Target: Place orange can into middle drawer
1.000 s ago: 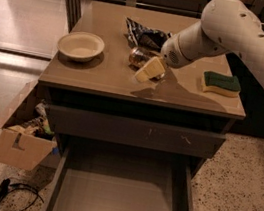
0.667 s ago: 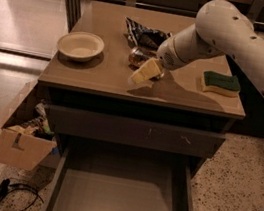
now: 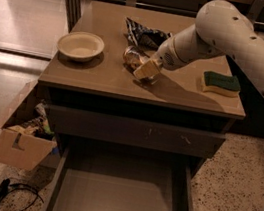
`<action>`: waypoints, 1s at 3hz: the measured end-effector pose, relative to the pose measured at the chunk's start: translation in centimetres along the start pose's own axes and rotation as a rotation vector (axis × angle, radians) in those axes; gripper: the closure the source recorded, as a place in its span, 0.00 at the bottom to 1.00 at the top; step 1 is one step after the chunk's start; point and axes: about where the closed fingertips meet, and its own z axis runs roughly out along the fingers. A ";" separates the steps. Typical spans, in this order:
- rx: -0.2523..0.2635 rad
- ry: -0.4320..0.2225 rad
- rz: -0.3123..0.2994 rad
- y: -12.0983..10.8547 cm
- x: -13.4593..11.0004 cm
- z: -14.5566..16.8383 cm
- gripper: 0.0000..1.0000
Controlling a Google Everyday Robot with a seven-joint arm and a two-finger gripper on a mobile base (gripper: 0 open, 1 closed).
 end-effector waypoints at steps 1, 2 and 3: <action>0.000 0.000 0.000 0.0 0.0 0.0 0.73; 0.000 0.000 0.000 0.0 0.0 0.0 0.96; -0.003 0.005 -0.004 0.1 -0.1 0.1 1.00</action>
Offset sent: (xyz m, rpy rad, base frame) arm 0.0000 0.0000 0.0000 0.0000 0.0000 0.0000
